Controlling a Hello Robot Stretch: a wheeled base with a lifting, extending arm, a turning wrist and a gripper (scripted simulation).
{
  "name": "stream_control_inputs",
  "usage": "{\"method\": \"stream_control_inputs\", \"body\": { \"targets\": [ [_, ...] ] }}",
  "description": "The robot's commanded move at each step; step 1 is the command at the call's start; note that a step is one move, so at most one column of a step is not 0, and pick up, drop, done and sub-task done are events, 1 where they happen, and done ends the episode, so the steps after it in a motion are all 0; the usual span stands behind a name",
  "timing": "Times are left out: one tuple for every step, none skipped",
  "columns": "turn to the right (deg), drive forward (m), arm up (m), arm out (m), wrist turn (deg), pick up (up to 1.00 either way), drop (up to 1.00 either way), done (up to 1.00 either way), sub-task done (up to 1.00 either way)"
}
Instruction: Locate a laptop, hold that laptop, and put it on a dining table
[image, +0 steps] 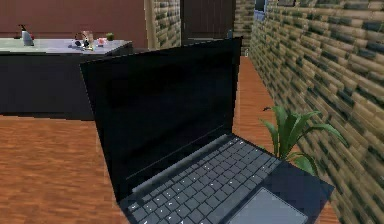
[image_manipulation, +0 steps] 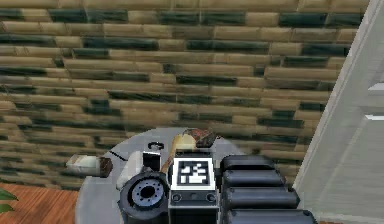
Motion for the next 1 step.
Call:
{"method": "stream_control_inputs", "body": {
  "targets": [
    [0.0,0.0,0.0,0.24,0.0,0.0,0.0,0.0,0.0]
  ]
}}
